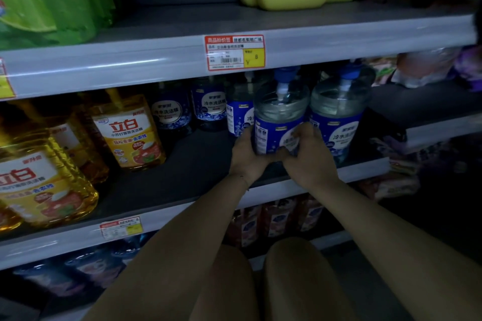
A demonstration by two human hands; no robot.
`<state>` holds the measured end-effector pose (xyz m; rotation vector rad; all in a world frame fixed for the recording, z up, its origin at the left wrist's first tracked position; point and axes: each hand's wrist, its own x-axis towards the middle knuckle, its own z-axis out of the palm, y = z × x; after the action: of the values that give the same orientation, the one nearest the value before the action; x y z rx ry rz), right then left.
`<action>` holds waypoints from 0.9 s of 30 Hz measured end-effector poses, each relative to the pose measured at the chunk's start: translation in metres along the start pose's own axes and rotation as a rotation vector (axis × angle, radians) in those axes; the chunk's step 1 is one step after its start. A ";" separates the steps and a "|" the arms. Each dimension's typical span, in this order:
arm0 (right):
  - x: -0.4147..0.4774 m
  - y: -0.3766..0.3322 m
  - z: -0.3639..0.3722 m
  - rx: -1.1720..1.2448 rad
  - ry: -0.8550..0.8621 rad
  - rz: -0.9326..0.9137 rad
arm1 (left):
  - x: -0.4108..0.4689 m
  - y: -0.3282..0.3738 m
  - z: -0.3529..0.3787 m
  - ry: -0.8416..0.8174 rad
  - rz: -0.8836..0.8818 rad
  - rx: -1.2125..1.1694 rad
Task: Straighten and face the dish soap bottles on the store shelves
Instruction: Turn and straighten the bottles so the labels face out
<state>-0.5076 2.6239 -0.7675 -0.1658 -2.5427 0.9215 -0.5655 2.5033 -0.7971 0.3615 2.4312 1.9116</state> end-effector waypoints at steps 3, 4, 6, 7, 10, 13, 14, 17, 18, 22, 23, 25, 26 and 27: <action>0.003 0.009 -0.004 0.187 0.108 0.137 | -0.003 -0.003 -0.007 0.039 0.002 -0.001; 0.004 0.012 -0.005 0.249 0.178 0.180 | -0.003 -0.003 -0.008 0.044 0.003 0.002; 0.008 0.017 -0.008 0.276 0.320 0.291 | -0.004 -0.003 -0.008 0.035 0.001 0.002; 0.011 0.019 -0.010 0.245 0.367 0.350 | -0.004 -0.001 -0.008 0.026 0.002 0.004; 0.023 0.025 -0.011 0.195 0.348 0.467 | -0.002 0.001 -0.008 -0.002 0.006 0.018; 0.032 0.041 -0.014 0.299 0.305 0.468 | 0.001 0.002 -0.005 -0.030 0.005 0.026; 0.033 0.046 -0.016 0.343 0.300 0.456 | 0.002 0.002 -0.003 -0.034 0.009 0.029; 0.032 0.058 -0.017 0.337 0.292 0.400 | 0.004 0.002 0.003 -0.038 0.023 0.032; 0.033 0.059 -0.016 0.320 0.300 0.398 | 0.005 0.003 0.005 -0.038 0.023 0.027; 0.036 0.065 -0.016 0.291 0.332 0.399 | 0.009 0.005 0.014 -0.057 0.033 0.003; 0.037 0.068 -0.017 0.295 0.335 0.395 | 0.011 0.004 0.016 -0.065 0.040 0.002; 0.038 0.074 -0.022 0.313 0.332 0.385 | 0.014 0.004 0.021 -0.084 0.056 0.005; 0.038 0.078 -0.024 0.320 0.329 0.379 | 0.015 0.004 0.024 -0.094 0.062 0.004; 0.039 0.082 -0.026 0.323 0.323 0.375 | 0.017 0.004 0.027 -0.101 0.069 0.003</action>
<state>-0.5342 2.7126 -0.7877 -0.6511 -2.0683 1.3111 -0.5769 2.5336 -0.7975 0.5346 2.3877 1.8665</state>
